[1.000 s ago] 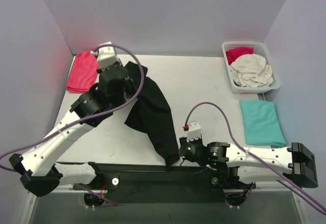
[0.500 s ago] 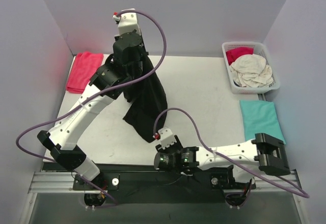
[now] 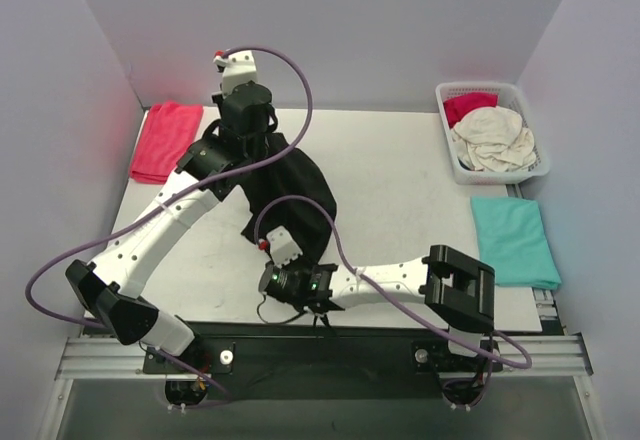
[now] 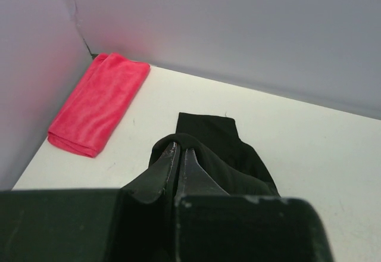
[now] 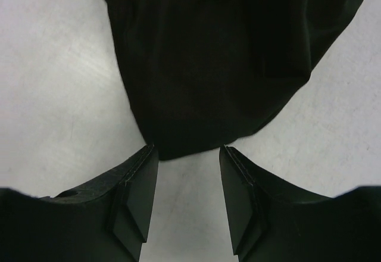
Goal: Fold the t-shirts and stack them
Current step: Flatten out the tshirt
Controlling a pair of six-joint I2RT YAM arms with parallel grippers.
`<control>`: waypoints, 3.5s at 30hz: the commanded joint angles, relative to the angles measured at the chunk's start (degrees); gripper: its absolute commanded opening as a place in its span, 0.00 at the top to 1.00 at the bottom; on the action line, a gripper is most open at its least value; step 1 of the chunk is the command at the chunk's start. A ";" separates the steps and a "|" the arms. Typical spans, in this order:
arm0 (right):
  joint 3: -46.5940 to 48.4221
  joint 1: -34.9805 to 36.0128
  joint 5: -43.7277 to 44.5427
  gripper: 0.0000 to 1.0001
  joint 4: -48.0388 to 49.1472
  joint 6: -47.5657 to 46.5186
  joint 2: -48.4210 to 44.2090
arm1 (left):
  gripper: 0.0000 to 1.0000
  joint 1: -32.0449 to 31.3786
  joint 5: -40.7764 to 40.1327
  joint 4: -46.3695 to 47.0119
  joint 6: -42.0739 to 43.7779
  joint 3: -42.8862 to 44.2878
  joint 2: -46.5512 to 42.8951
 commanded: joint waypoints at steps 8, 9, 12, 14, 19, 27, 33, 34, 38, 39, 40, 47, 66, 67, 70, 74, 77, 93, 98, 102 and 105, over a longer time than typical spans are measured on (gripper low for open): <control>6.05 -6.72 -6.90 0.53 10.73 -10.32 9.34 | 1.00 7.10 3.16 1.57 -3.93 -3.29 -4.15; 6.14 -7.07 -7.96 0.53 10.73 -9.80 9.69 | 1.00 7.45 3.59 1.57 -3.93 -3.47 -4.24; 5.79 -7.86 -8.85 0.55 10.11 -8.39 10.40 | 1.00 8.77 4.12 1.48 -4.01 -4.17 -4.67; 4.48 -8.39 -8.67 0.67 8.62 -6.81 9.70 | 1.00 9.82 4.56 1.48 -4.10 -4.70 -5.02; -0.17 -9.35 -4.11 0.94 1.69 -1.02 5.84 | 1.00 12.63 5.45 1.13 -4.80 -6.10 -5.99; -13.88 -12.61 0.82 1.00 -6.14 6.99 -4.18 | 1.00 14.92 7.02 -0.01 -6.74 -8.48 -7.75; -18.63 -17.53 2.49 1.00 -12.46 12.16 -11.56 | 1.00 15.01 7.29 -0.63 -8.94 -11.81 -8.19; -18.99 -18.40 2.75 1.00 -13.17 12.88 -12.27 | 1.00 15.01 7.20 -0.81 -9.11 -12.08 -8.19; -19.00 -18.68 3.72 0.76 -13.88 13.15 -15.61 | 1.00 15.01 8.16 0.42 -9.64 -14.01 -7.58; -18.38 -18.15 4.51 0.71 -13.88 12.80 -16.40 | 1.00 15.01 8.52 0.77 -9.73 -14.19 -7.23; -16.90 -17.45 5.12 0.61 -13.88 11.75 -16.76 | 1.00 15.01 8.78 1.04 -9.81 -14.28 -6.27; -4.78 -8.14 8.65 0.56 -13.62 5.42 -13.17 | 1.00 15.01 10.10 3.50 -9.82 -14.55 -0.73; 1.05 -5.66 -2.33 0.58 -6.33 4.53 0.38 | 1.00 16.68 12.91 5.61 -9.73 -15.07 2.71; -0.08 -6.01 -3.04 0.58 -5.80 4.62 0.29 | 1.00 16.68 12.83 5.52 -9.73 -15.16 2.62; -1.59 -7.51 -4.80 0.58 -3.78 5.32 -0.32 | 1.00 16.77 13.00 5.70 -9.82 -15.42 2.36; -2.73 -8.48 -5.42 0.59 -3.51 6.11 -0.33 | 1.00 17.03 12.92 5.61 -9.82 -15.60 2.18; -3.17 -8.48 -5.50 0.59 -3.69 6.81 -0.15 | 1.00 17.12 13.00 5.70 -9.82 -15.60 2.01; -6.60 -7.69 -8.32 0.64 -3.69 11.39 0.73 | 1.00 17.56 13.00 5.52 -9.99 -16.04 2.18; -7.21 -7.78 -8.93 0.73 -3.60 12.18 1.52 | 1.00 17.65 13.18 5.61 -10.08 -16.04 2.09; -7.48 -7.69 -9.02 0.86 -3.60 12.27 1.00 | 1.00 17.65 12.92 5.17 -9.99 -15.78 2.00; -7.83 -7.69 -8.76 0.98 -3.60 12.27 0.38 | 1.00 17.74 12.92 5.08 -9.99 -15.51 1.83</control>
